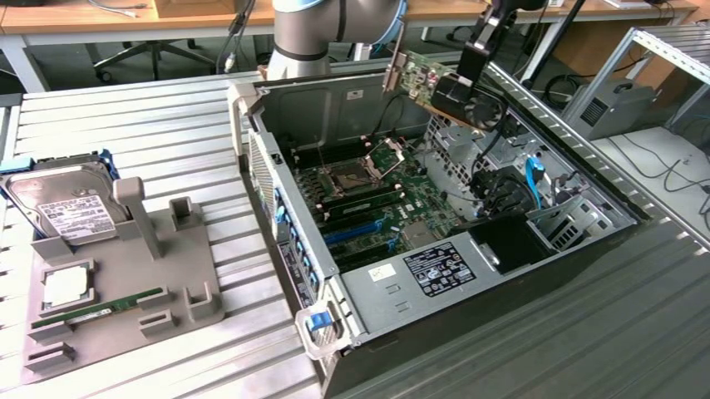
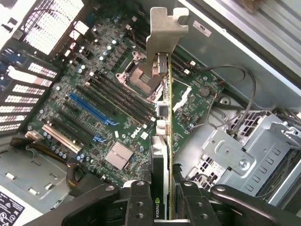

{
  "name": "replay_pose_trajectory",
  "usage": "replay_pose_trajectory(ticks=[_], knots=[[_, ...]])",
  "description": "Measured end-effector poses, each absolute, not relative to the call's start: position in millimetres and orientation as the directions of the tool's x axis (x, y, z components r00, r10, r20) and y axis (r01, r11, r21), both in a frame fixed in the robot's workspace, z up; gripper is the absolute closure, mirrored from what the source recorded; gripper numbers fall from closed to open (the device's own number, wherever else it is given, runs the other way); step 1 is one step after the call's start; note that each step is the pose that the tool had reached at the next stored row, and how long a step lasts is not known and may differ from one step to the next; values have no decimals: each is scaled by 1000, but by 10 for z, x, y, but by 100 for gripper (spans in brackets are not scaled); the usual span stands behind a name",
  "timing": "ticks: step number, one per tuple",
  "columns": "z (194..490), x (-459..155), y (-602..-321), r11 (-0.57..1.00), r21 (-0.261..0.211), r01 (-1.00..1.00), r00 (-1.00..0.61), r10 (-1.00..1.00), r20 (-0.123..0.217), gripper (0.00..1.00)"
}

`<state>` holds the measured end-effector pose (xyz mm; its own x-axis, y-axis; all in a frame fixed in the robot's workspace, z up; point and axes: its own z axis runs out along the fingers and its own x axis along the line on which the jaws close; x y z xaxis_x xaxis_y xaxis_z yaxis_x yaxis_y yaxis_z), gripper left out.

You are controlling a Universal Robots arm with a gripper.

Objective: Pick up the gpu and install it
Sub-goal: 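Insert the gpu into the slot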

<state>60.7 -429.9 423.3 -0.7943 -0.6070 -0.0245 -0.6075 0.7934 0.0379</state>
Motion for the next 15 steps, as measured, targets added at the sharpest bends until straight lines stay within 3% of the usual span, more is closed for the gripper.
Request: replay_pose_trajectory(ticks=[15], knots=[[4233,607,-4283,647,38,-762,-648,-761,-25,73]])
